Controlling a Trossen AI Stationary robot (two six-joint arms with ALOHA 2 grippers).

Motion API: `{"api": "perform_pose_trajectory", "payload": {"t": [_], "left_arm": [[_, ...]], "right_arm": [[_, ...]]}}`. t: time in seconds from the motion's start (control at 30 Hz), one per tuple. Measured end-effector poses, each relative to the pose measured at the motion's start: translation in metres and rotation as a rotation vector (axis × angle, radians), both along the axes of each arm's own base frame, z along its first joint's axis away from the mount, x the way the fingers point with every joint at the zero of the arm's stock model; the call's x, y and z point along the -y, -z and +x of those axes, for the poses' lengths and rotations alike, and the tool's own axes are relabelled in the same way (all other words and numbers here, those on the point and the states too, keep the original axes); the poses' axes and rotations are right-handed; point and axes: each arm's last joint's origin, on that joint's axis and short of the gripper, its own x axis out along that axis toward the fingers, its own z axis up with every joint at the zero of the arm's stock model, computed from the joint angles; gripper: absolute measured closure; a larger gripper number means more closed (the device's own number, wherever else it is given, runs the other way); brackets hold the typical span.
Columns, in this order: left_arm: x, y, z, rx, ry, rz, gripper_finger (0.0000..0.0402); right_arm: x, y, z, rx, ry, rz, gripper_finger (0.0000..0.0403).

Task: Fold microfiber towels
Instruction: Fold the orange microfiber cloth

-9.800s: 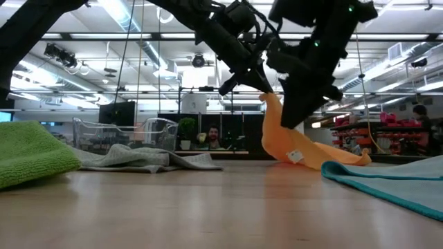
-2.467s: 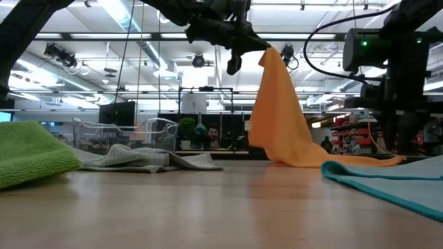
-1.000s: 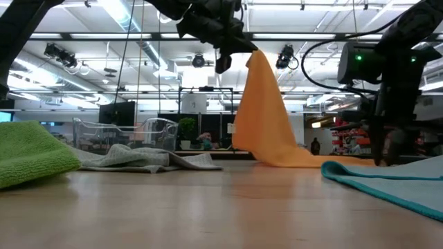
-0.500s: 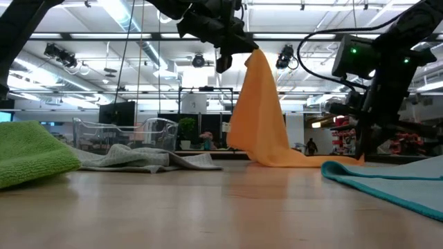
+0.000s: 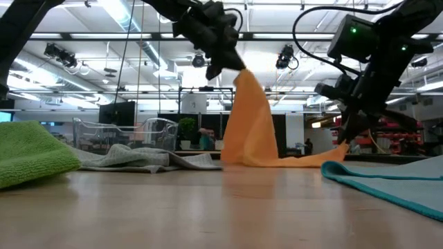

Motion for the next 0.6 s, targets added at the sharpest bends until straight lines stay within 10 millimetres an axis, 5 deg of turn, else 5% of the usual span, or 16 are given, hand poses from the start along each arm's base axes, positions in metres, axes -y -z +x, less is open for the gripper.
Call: {"api": "perform_pose_trajectory", "payload": {"t": [0.33, 0.6], "left_arm": [[0.003, 0.017, -0.020, -0.342, -0.063, 0.166, 0.0290], [0.015, 0.021, -0.021, -0.424, -0.055, 0.152, 0.0239]], "right_arm": [[0.000, 0.001, -0.002, -0.038, -0.022, -0.008, 0.0402], [0.000, 0.000, -0.002, -0.050, -0.045, -0.018, 0.0402]]}}
